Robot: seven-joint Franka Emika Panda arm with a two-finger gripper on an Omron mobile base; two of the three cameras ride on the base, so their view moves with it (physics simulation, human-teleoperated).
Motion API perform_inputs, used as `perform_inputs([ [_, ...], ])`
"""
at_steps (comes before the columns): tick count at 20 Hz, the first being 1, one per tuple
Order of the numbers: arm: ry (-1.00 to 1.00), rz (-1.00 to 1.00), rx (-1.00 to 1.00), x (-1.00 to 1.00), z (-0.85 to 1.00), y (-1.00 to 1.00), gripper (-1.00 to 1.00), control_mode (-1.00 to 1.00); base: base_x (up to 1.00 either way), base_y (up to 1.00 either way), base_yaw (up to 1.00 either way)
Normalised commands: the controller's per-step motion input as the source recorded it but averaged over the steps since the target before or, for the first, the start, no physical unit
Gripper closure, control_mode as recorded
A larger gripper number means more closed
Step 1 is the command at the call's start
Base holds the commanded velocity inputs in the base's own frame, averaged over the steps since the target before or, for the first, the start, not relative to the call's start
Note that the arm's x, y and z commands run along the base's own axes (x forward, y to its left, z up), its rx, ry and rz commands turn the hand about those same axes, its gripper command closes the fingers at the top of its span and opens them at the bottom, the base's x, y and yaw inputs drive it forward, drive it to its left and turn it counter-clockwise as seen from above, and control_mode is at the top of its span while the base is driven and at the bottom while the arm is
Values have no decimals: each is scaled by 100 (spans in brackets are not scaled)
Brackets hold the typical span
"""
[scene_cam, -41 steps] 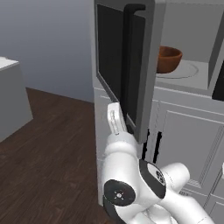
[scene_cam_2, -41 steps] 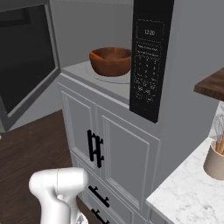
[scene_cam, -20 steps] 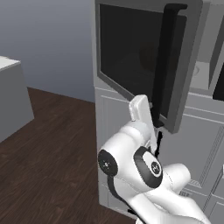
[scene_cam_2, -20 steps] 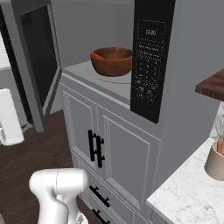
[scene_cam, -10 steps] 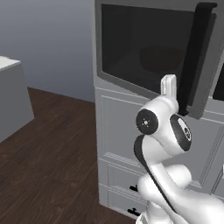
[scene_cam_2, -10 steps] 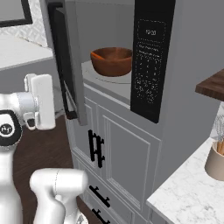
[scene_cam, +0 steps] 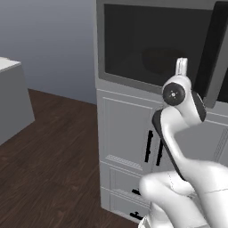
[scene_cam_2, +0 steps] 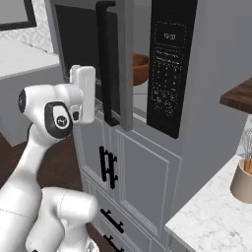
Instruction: Pick the carrot from the sink and place it in the bowl. Then pick the bowl and place it in the microwave. Then close the microwave door and press the start button.
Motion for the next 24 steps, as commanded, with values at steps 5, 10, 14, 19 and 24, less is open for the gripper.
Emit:
perform_inputs([
  [5, -5, 9, 5, 81, 5, -23, -100, -100, 0, 0, 0],
  [10, -10, 8, 6, 67, 2, -34, -100, -100, 0, 0, 0],
  [14, -5, 7, 8, 87, 0, -44, -100, -100, 0, 0, 0],
  [19, 1, 5, 4, 92, -2, -31, -100, -100, 0, 0, 0],
  [24, 4, 0, 0, -3, 13, 26, -100, -100, 0, 0, 0],
])
